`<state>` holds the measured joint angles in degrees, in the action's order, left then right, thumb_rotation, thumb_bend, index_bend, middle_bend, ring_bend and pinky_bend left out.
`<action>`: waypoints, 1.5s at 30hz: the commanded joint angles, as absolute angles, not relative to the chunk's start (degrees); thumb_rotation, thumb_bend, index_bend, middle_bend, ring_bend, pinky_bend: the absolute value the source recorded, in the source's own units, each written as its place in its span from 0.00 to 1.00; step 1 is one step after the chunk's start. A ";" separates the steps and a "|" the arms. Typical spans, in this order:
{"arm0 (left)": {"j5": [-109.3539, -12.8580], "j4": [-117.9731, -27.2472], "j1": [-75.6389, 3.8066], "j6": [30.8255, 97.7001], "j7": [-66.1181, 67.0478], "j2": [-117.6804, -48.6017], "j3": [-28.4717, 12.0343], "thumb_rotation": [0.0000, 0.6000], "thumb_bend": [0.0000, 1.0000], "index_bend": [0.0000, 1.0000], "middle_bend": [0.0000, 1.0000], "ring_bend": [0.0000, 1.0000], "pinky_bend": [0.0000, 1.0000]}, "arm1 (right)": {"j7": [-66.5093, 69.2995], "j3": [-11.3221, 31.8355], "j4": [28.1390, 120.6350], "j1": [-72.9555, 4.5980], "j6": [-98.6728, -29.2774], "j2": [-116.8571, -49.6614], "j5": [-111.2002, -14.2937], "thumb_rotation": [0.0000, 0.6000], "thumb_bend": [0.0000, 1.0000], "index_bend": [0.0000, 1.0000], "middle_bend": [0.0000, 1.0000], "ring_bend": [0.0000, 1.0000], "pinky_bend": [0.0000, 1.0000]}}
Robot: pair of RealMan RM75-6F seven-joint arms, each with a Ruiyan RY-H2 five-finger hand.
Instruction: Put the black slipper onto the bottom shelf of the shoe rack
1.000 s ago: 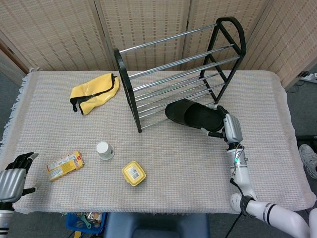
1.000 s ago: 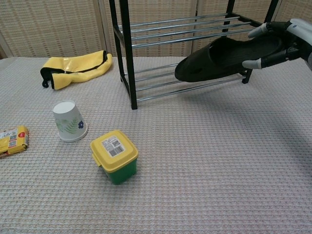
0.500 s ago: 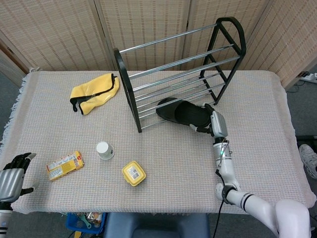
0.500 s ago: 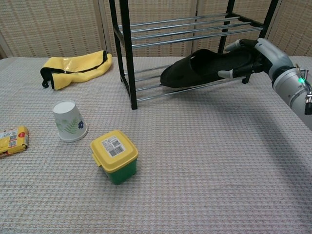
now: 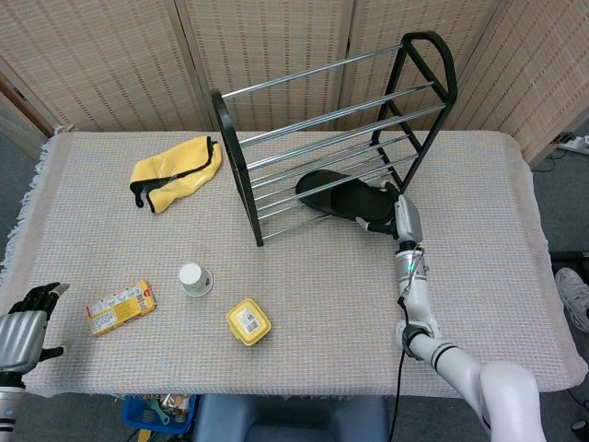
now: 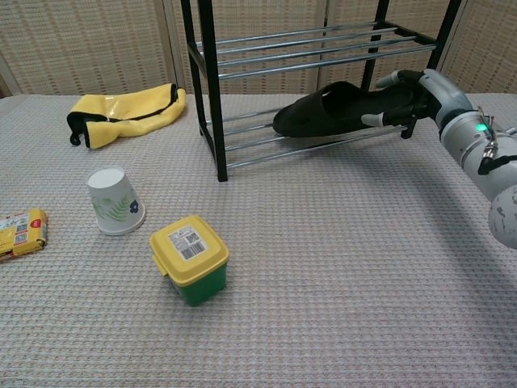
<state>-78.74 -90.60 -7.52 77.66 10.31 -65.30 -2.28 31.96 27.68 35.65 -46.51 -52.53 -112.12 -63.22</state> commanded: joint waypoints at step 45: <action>-77.77 -87.79 -8.61 74.19 8.00 -65.88 -1.20 1.00 0.20 0.17 0.16 0.15 0.32 | 9.39 41.58 29.13 -59.58 -42.10 -119.45 -38.67 1.00 0.30 0.15 0.24 0.14 0.24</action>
<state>-77.77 -87.79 -8.62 74.19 8.00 -65.88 -1.21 9.22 41.67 28.80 -59.70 -42.29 -119.54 -38.53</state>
